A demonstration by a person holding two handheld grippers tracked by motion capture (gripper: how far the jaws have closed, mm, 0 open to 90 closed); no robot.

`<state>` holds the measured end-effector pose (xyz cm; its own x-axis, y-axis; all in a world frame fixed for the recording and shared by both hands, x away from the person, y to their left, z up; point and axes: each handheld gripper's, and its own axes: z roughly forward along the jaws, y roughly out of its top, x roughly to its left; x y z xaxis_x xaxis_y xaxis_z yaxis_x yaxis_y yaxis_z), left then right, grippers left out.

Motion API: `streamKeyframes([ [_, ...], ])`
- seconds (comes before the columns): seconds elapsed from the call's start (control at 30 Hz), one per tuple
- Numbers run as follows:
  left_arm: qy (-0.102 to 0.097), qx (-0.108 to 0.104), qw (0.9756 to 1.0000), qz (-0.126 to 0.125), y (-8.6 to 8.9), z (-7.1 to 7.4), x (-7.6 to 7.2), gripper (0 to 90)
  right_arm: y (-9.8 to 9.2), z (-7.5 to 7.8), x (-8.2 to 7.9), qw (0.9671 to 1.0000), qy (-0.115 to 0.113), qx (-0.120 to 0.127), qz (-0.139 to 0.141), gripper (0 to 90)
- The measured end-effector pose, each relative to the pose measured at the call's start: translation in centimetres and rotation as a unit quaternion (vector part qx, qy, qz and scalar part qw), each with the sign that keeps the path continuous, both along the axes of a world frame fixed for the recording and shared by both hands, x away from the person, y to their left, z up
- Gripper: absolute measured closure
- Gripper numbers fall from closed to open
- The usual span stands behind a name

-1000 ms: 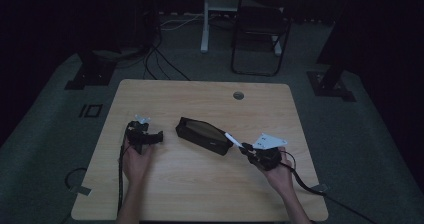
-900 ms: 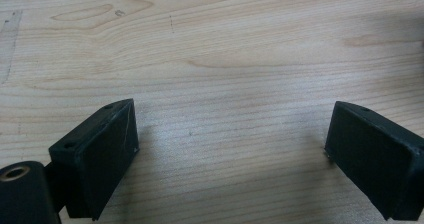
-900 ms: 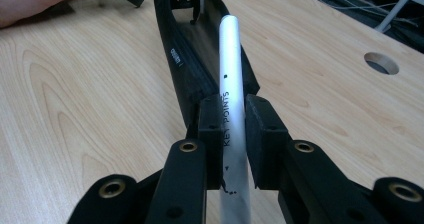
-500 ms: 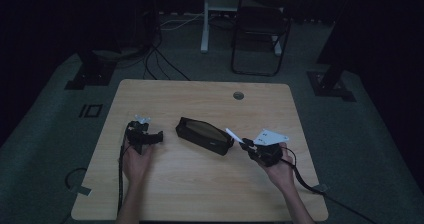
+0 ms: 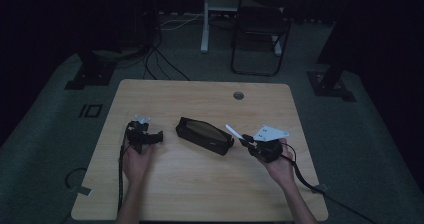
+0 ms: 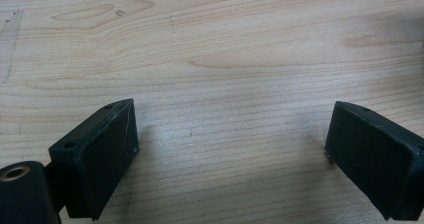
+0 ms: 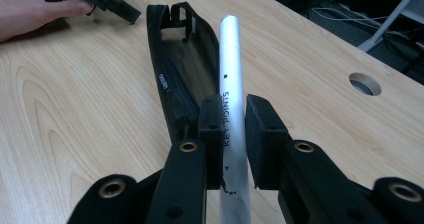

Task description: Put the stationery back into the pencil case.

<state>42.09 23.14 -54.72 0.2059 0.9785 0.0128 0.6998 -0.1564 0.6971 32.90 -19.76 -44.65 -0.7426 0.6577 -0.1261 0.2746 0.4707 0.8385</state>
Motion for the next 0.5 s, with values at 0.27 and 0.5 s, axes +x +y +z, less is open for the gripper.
streamKeyframes([
  [0.27,0.0,0.0,1.0,0.0,0.0,0.0,0.0,7.1,0.18,0.46,0.26,1.0,-0.005,0.005,0.001,78.6],
  [0.5,0.0,0.0,1.0,0.0,0.0,0.0,0.0,7.1,0.63,0.84,0.6,0.9999,-0.01,0.008,0.007,78.7],
])
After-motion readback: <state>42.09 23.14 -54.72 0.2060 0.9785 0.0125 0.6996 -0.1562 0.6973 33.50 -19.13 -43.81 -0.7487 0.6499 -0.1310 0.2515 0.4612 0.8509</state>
